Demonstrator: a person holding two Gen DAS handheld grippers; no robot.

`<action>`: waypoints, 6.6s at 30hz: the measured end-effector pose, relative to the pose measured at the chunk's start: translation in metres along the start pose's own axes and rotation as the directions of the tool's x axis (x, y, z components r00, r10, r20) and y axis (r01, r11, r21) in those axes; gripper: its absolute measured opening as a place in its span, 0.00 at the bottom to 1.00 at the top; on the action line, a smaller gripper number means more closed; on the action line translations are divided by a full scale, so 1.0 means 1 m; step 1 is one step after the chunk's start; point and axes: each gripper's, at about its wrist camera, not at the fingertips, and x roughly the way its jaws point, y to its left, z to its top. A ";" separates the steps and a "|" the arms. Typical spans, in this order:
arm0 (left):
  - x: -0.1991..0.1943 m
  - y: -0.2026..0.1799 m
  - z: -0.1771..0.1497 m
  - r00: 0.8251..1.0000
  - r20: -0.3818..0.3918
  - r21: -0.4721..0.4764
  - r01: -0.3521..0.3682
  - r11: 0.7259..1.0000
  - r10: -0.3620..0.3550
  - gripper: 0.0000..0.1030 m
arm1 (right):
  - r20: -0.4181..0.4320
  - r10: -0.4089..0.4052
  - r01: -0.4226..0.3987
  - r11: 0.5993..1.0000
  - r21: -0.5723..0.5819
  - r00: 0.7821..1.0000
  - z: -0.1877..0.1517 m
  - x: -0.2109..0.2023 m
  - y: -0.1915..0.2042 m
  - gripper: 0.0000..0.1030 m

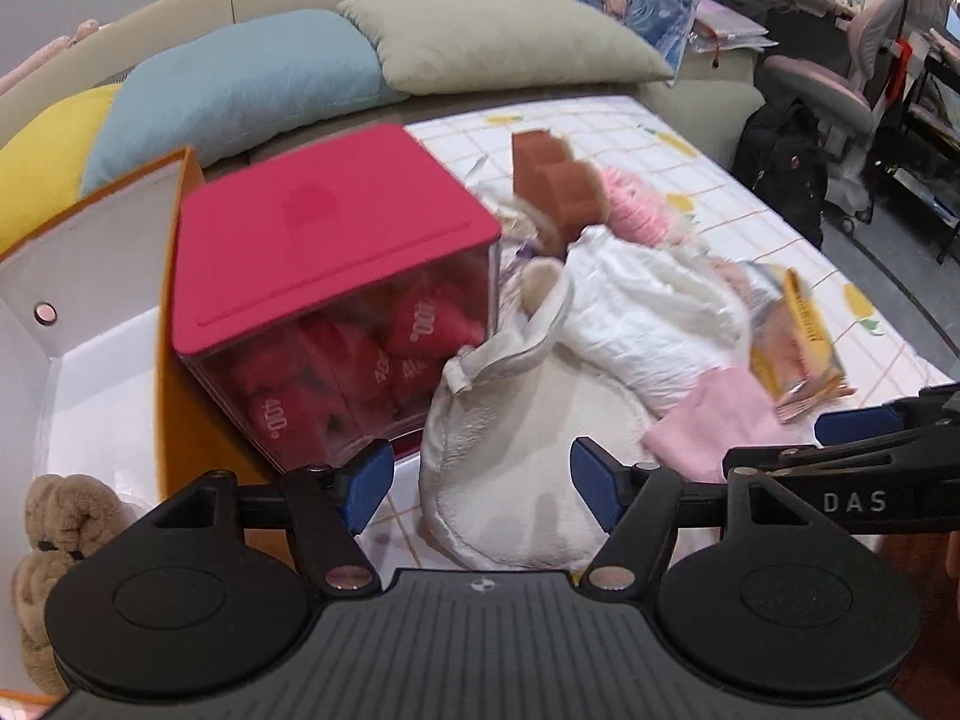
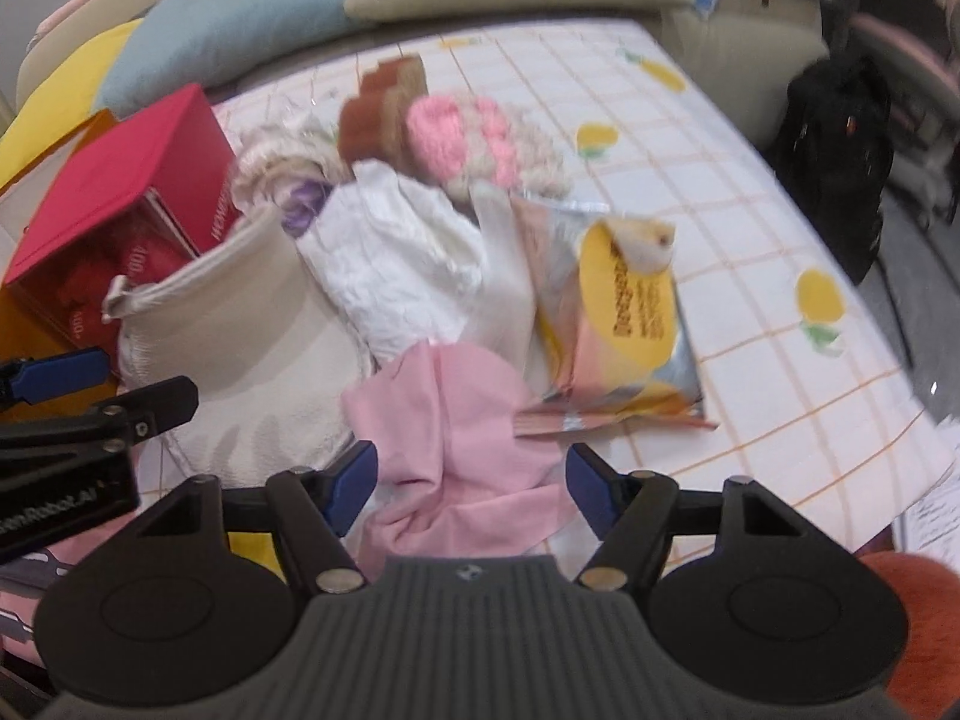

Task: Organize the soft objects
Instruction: 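Grasp the white mitt with the left tool while the right grasps the pink cloth, then carry mitt and pink cloth into the box and open both tools, then move both tools back toward the snack bag and white cloth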

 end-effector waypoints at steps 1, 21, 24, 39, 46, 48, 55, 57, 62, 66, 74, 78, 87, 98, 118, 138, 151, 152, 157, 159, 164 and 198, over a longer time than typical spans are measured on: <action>0.004 0.001 -0.001 1.000 -0.003 -0.007 0.000 1.000 0.000 0.77 | -0.008 0.002 -0.002 1.000 0.006 1.000 0.000 0.003 0.000 0.65; 0.036 0.016 -0.013 0.998 -0.021 -0.037 0.063 0.997 -0.064 0.63 | 0.009 -0.037 0.038 0.990 -0.137 0.999 -0.001 0.021 0.024 0.30; 0.033 0.012 -0.014 0.997 -0.023 -0.023 0.076 0.997 -0.076 0.46 | 0.011 -0.028 0.030 0.989 -0.146 1.000 -0.002 0.018 0.025 0.21; -0.003 0.015 -0.018 0.991 0.006 -0.023 0.132 0.991 -0.132 0.05 | 0.043 0.036 -0.032 0.996 -0.086 0.998 -0.002 0.000 0.015 0.12; -0.042 0.024 -0.020 0.988 0.063 -0.036 0.142 0.989 -0.140 0.05 | 0.055 0.062 -0.058 0.995 -0.079 0.997 -0.011 -0.029 0.017 0.12; -0.049 0.025 -0.021 0.986 0.076 -0.031 0.149 0.988 -0.146 0.05 | 0.062 0.071 -0.067 0.995 -0.075 0.995 -0.014 -0.038 0.018 0.12; -0.069 0.027 -0.027 0.982 0.093 -0.043 0.172 0.984 -0.167 0.05 | -0.008 0.074 -0.074 0.992 -0.106 0.997 -0.026 -0.038 0.028 0.18; -0.071 0.024 -0.029 0.980 0.093 -0.034 0.182 0.983 -0.178 0.05 | -0.012 0.070 -0.071 0.989 -0.130 0.997 -0.027 -0.038 0.032 0.12; -0.077 0.025 -0.037 0.978 0.091 -0.047 0.191 0.980 -0.186 0.05 | -0.007 0.080 -0.080 0.986 -0.143 0.997 -0.032 -0.044 0.036 0.00; -0.083 0.026 -0.039 0.976 0.109 -0.056 0.194 0.979 -0.188 0.05 | 0.008 0.100 -0.098 0.986 -0.136 0.995 -0.037 -0.054 0.038 0.00; -0.108 0.027 -0.042 0.964 0.170 -0.037 0.215 0.976 -0.206 0.05 | 0.058 0.160 -0.153 0.983 -0.105 0.985 -0.043 -0.089 0.047 0.00; -0.131 0.028 -0.041 0.954 0.220 -0.017 0.212 0.977 -0.203 0.05 | 0.113 0.196 -0.183 0.976 -0.114 0.974 -0.037 -0.114 0.054 0.00; -0.181 0.063 -0.030 0.938 0.330 -0.073 0.134 0.988 -0.103 0.05 | 0.197 0.363 -0.326 0.925 -0.195 0.911 -0.001 -0.156 0.099 0.00; -0.184 0.117 -0.011 0.944 0.327 -0.141 0.003 0.990 0.043 0.04 | 0.231 0.529 -0.437 0.828 -0.352 0.816 0.057 -0.170 0.191 0.00; -0.063 0.176 -0.014 0.996 0.004 -0.175 0.085 0.981 -0.085 0.04 | -0.033 0.255 -0.215 0.733 -0.646 0.966 0.073 -0.027 0.284 0.00; -0.065 0.187 -0.019 0.999 -0.023 -0.185 0.025 0.982 -0.030 0.49 | -0.010 0.209 -0.152 0.675 -0.722 0.978 0.072 -0.021 0.285 0.17; -0.140 0.146 -0.009 0.973 0.207 -0.139 -0.078 0.987 0.106 0.62 | 0.161 0.298 -0.150 0.792 -0.591 0.941 0.074 -0.094 0.231 0.45; -0.144 0.142 -0.009 0.968 0.226 -0.141 -0.076 0.987 0.107 0.62 | 0.174 0.305 -0.156 0.804 -0.574 0.936 0.072 -0.100 0.224 0.48; -0.158 0.119 -0.012 0.946 0.318 -0.165 -0.014 0.986 0.067 0.62 | 0.245 0.352 -0.210 0.861 -0.463 0.904 0.058 -0.129 0.175 0.61; -0.158 0.111 -0.011 0.940 0.340 -0.169 0.040 0.985 0.020 0.62 | 0.270 0.343 -0.209 0.881 -0.424 0.900 0.050 -0.135 0.156 0.62; -0.147 0.092 -0.007 0.933 0.339 -0.173 0.189 0.967 -0.122 0.62 | 0.303 0.243 -0.150 0.942 -0.300 0.921 0.029 -0.139 0.101 0.62; 0.018 -0.045 0.015 0.933 -0.094 0.006 0.350 0.937 -0.348 0.64 | 0.057 -0.059 0.047 0.982 0.185 0.997 0.021 0.000 -0.063 0.58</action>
